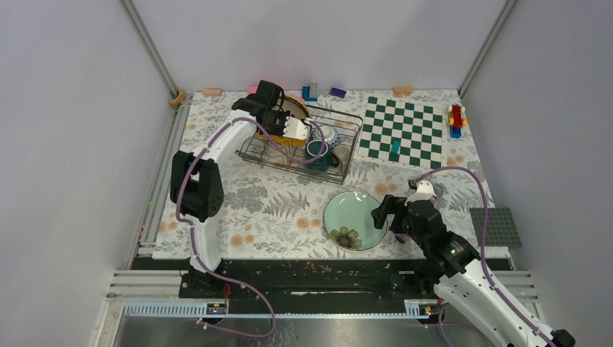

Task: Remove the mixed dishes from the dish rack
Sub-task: Pick up the plate from the dish rack.

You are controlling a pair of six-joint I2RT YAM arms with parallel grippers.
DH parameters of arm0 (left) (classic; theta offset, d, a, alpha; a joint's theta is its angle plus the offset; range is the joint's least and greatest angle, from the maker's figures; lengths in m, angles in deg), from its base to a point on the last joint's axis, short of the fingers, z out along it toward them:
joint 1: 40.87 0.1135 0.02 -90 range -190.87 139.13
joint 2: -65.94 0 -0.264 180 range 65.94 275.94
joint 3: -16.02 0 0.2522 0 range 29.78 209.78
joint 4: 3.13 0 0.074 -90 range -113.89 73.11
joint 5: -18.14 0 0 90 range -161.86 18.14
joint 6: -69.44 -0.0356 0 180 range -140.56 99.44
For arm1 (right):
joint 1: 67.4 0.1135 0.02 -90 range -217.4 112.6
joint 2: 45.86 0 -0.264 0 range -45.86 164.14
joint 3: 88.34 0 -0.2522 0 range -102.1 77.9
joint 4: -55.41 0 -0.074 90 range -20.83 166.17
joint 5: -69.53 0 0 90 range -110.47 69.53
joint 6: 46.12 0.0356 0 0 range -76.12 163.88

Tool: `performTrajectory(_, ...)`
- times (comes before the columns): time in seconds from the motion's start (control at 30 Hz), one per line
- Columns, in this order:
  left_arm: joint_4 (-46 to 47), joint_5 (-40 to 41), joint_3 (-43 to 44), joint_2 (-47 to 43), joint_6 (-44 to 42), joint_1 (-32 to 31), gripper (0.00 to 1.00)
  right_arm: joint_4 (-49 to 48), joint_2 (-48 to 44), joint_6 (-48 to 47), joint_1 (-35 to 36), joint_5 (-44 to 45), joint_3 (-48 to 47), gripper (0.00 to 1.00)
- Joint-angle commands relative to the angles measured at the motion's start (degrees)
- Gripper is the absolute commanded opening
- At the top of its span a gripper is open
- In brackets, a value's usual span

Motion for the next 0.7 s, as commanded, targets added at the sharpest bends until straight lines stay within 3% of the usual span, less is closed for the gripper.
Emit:
performTrajectory(0.0, 2.4, 4.0, -2.1, -4.5, 1.2, -0.8, 0.19, -2.2, -0.3, -0.8, 0.1, 1.0, -0.9, 0.99)
performTrajectory(0.23, 4.3, 5.8, -2.3, -7.1, 2.3, -1.3, 0.00, -2.1, -2.5, -0.4, 0.0, 1.0, -0.2, 0.99)
performTrajectory(0.67, 10.6, 10.3, -2.8, -10.5, -0.2, -2.1, 0.00, -2.1, -2.7, -0.3, 0.0, 0.3, -0.4, 0.99)
